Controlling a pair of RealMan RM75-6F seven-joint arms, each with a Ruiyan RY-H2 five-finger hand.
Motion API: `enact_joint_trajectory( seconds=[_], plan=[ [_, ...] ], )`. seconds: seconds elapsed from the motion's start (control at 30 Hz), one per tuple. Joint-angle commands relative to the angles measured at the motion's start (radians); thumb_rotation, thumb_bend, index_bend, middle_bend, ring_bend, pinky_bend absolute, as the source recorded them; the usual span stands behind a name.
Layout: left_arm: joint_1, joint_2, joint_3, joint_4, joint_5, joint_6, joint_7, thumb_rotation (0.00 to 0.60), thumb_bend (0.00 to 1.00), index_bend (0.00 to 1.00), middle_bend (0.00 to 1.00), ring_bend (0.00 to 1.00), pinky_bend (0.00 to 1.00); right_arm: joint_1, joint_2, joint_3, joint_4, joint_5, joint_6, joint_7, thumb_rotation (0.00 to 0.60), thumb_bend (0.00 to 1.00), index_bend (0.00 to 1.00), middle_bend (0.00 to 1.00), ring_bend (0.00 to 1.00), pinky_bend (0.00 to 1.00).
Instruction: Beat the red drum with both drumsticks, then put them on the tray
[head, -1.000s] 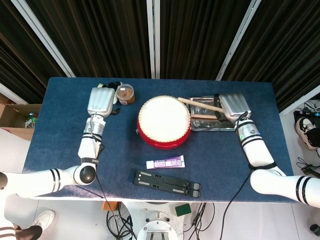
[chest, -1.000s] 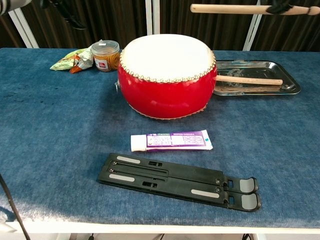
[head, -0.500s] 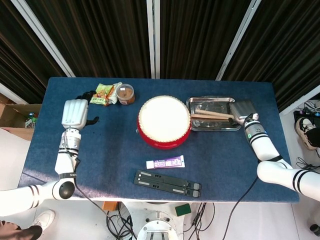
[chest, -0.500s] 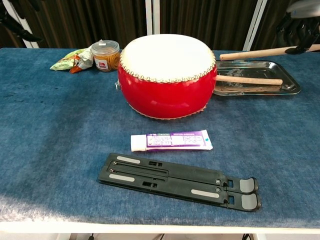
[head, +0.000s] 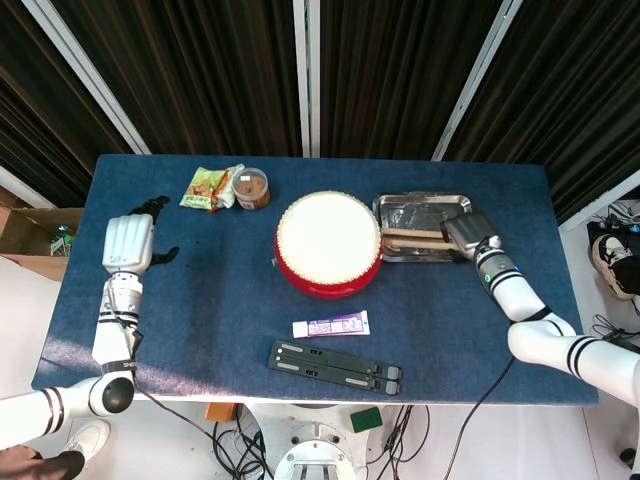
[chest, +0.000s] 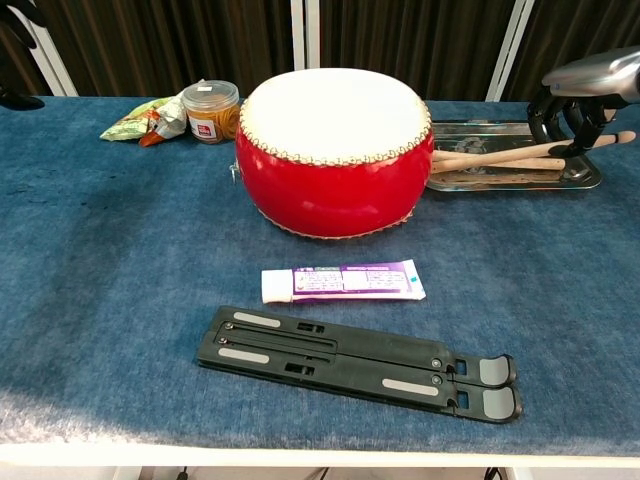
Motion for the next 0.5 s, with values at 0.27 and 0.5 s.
enact_joint_trajectory(
  seconds=[0.27, 0.5],
  plan=[
    [0.031, -0.002, -0.016, 0.005, 0.004, -0.003, -0.009, 0.6, 0.15, 0.2, 0.26, 0.38, 0.7, -0.038, -0.11, 0.007, 0.181, -0.142, -0.007, 0.07, 0.6, 0.49, 0.7, 0.6, 0.39, 0.47],
    [0.063, 0.003, -0.015, 0.01, 0.018, 0.003, -0.025, 0.6, 0.15, 0.2, 0.26, 0.38, 0.7, -0.066, -0.149, 0.012, 0.23, -0.156, 0.006, 0.065, 0.6, 0.32, 0.59, 0.49, 0.28, 0.41]
  ],
)
